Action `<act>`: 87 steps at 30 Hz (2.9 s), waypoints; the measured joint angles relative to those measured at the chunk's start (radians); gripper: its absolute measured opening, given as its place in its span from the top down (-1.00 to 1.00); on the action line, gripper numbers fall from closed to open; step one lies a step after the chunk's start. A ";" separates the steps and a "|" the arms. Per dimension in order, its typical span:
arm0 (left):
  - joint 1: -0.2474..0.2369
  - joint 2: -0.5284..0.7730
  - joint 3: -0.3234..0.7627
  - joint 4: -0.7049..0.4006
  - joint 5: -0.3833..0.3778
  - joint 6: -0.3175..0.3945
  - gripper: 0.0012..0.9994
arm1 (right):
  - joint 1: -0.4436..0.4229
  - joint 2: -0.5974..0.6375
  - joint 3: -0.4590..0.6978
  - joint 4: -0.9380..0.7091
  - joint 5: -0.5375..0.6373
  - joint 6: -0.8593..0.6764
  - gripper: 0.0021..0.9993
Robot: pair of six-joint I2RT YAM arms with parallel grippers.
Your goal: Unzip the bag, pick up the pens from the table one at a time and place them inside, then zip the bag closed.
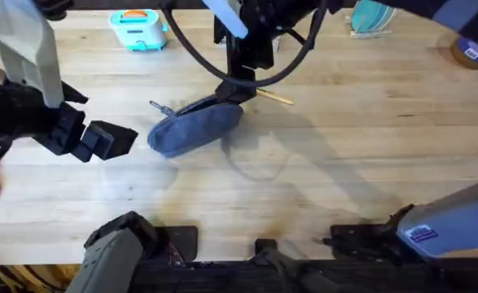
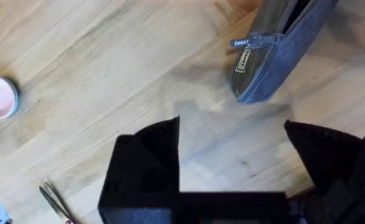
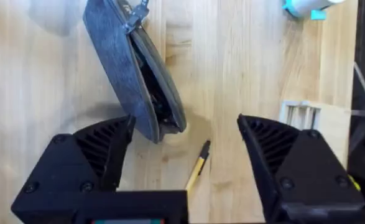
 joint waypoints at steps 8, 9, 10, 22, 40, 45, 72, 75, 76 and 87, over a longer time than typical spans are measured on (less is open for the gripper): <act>0.000 0.000 0.000 -0.014 0.005 0.040 -0.99 | 0.012 0.000 0.000 -0.002 0.006 -0.068 -0.97; 0.000 0.000 0.000 -0.028 0.013 0.067 -0.99 | 0.014 0.000 0.000 -0.001 0.006 -0.073 -0.75; 0.000 0.000 0.000 -0.045 0.024 0.100 -0.99 | 0.016 0.000 0.000 -0.001 0.006 -0.073 -0.46; 0.000 0.000 0.000 -0.114 0.094 0.326 -0.99 | 0.017 0.009 0.001 -0.011 -0.124 -0.073 0.94; 0.084 0.000 0.000 -0.111 0.110 0.367 -0.99 | 0.008 0.204 0.002 0.007 -0.252 -0.072 0.94; 0.088 0.000 0.000 -0.122 0.116 0.367 -0.99 | 0.008 0.235 0.002 0.027 -0.254 -0.073 0.94; 0.088 0.000 0.000 -0.130 0.126 0.371 -0.99 | 0.048 0.380 0.002 0.115 -0.294 -0.073 0.94; 0.088 0.000 0.000 -0.130 0.126 0.371 -0.99 | 0.048 0.380 0.002 0.118 -0.294 -0.073 0.94; 0.088 0.000 0.000 -0.130 0.126 0.371 -0.99 | 0.048 0.380 0.002 0.118 -0.295 -0.073 0.94; 0.088 0.000 0.000 -0.135 0.126 0.371 -0.99 | 0.049 0.380 0.002 0.117 -0.291 -0.080 -0.99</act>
